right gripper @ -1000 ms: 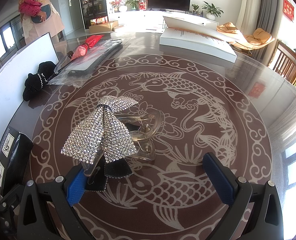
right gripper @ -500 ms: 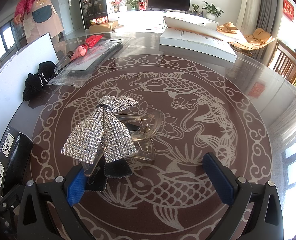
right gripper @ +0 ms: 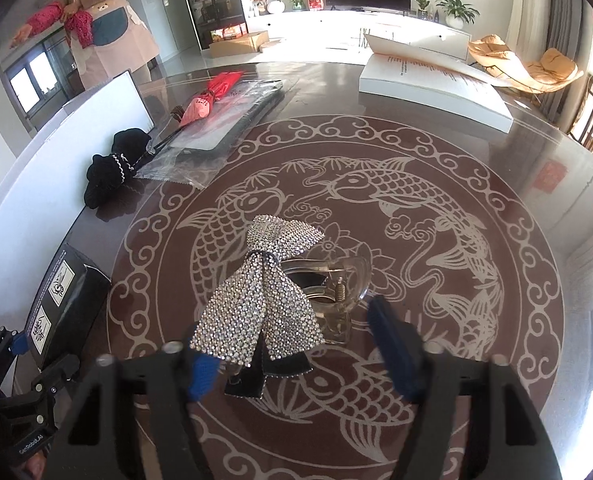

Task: Organize objects
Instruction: 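Grasp the black soap bar box with the left tool and lift it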

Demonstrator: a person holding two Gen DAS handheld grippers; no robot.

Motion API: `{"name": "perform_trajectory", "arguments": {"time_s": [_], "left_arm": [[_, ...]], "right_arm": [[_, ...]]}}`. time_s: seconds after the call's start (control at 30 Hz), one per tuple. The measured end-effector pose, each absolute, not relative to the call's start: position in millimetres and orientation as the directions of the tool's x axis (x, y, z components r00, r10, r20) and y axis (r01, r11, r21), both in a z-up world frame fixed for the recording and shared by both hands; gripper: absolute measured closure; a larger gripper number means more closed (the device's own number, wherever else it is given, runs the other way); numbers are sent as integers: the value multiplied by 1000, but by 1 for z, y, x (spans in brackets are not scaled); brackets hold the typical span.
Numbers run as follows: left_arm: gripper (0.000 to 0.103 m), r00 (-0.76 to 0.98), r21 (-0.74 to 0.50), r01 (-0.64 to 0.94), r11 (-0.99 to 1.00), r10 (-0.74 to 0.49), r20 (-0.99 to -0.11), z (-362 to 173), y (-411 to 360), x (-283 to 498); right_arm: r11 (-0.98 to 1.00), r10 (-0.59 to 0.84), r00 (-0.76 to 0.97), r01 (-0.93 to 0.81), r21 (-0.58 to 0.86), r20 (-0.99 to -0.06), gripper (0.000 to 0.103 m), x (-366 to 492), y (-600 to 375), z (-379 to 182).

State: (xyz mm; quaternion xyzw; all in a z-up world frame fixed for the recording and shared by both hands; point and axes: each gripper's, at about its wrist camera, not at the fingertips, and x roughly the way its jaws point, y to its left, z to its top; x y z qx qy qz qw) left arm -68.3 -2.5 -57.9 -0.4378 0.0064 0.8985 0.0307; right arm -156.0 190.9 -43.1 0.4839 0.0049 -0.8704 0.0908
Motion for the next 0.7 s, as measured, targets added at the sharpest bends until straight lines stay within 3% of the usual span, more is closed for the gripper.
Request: {"name": "perform_trajectory", "arguments": {"time_s": [0.07, 0.33, 0.7], "left_arm": [[44, -617, -51, -58, -997, 76, -783, -56, -6, -66], [46, -677, -208, -64, -976, 195, -710, -25, -17, -43], [45, -634, -263, -77, -962, 251, -731, -27, -28, -33]], "right_arm": [[-982, -155, -528, 173, 73, -835, 55, -152, 190, -37], [-969, -224, -549, 217, 121, -805, 55, -112, 207, -5], [-929, -324, -563, 340, 144, -761, 55, -77, 165, 50]]}}
